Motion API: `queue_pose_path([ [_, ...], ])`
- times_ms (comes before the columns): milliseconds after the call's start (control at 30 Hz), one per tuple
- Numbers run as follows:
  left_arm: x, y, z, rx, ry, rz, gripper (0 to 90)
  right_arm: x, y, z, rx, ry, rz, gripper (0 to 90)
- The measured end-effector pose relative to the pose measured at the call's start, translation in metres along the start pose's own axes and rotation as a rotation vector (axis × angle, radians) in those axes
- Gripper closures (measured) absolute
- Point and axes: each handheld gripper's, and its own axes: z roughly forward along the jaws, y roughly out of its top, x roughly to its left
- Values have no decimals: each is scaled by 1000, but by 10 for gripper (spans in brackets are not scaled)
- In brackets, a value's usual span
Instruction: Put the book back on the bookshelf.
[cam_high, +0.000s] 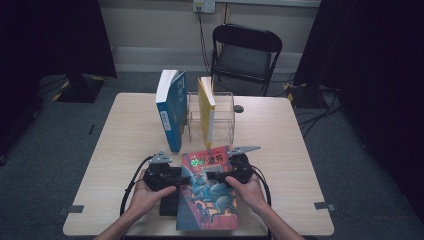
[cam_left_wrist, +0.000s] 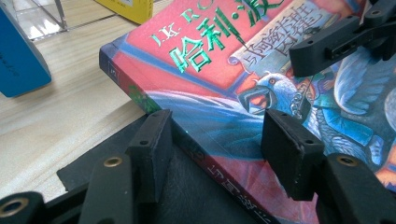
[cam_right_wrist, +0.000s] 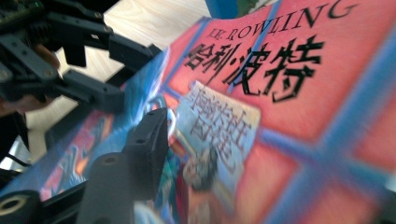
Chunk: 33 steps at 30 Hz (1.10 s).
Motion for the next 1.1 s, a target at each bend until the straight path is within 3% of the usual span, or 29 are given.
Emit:
queue_pose_path([
  [67, 1, 0, 1, 2, -4, -1, 423, -1, 0, 1, -5, 1, -3, 470],
  [133, 1, 1, 2, -1, 2, -33, 413, -4, 0, 0, -5, 16, 13, 541],
  [233, -3, 1, 3, -14, 26, 12, 389, -4, -2, -2, -10, 33, 40, 617],
  [333, -1, 1, 4, -14, 16, -10, 380, -2, -1, -6, -30, 46, 37, 702],
  [433, 2, 1, 5, -12, 1, -36, 363, 2, 1, -8, -35, 31, 6, 719],
  [667, -1, 2, 3, -43, 2, 8, 363, 12, 3, -15, -57, -3, -32, 754],
  [833, 2, 2, 2, -68, -31, -48, 327, 18, 5, -22, -84, 7, -48, 765],
  [1100, 3, 3, -4, -98, -60, -68, 346, 24, 8, -31, -114, 22, -71, 771],
])
